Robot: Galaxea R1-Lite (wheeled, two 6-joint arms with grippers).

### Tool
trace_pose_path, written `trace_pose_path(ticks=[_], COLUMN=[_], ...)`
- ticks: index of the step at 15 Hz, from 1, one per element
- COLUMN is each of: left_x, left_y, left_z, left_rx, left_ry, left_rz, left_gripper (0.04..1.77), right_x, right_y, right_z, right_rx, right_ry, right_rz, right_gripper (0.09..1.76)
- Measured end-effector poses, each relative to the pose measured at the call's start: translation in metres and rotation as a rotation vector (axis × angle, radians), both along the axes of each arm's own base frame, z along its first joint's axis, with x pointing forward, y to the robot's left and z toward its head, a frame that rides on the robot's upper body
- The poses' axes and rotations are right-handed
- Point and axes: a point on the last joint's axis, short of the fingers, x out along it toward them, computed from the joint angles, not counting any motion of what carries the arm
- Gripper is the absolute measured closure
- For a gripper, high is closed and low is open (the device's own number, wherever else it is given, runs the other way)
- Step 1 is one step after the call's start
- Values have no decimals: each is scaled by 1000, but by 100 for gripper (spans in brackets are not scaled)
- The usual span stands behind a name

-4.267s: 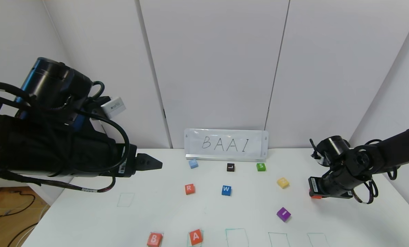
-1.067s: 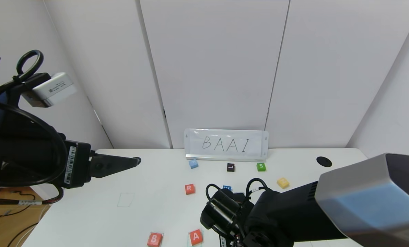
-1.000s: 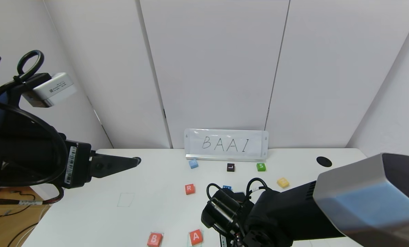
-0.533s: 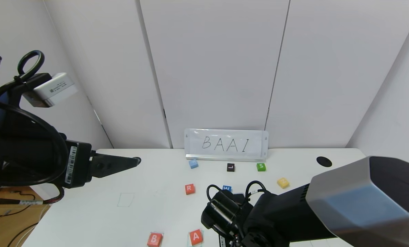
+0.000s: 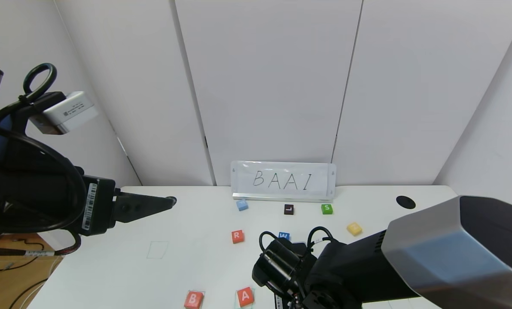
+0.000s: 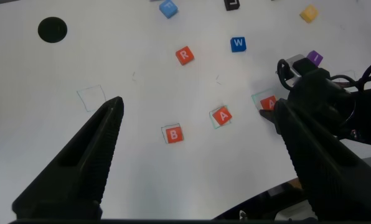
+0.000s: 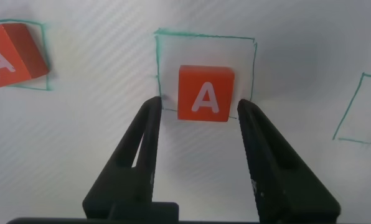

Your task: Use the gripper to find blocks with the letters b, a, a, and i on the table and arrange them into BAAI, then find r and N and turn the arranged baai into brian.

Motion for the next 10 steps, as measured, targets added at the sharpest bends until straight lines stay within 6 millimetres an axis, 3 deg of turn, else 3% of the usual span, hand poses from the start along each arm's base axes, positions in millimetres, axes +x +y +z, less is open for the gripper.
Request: trace_pose_path(ticks=[5,10], left_x=[1,1], left_y=[0,0], left_z=[-2,-3], left_rx=[2,15], left_ry=[2,1], left_rz=[0,-9], left_gripper=[9,9], right_x=[1,-1], right_y=[-2,-20], right_z=[9,33], right_rx=[19,-30], right_ry=[-8,19], right_rz=[-4,31], right_gripper=[55,36])
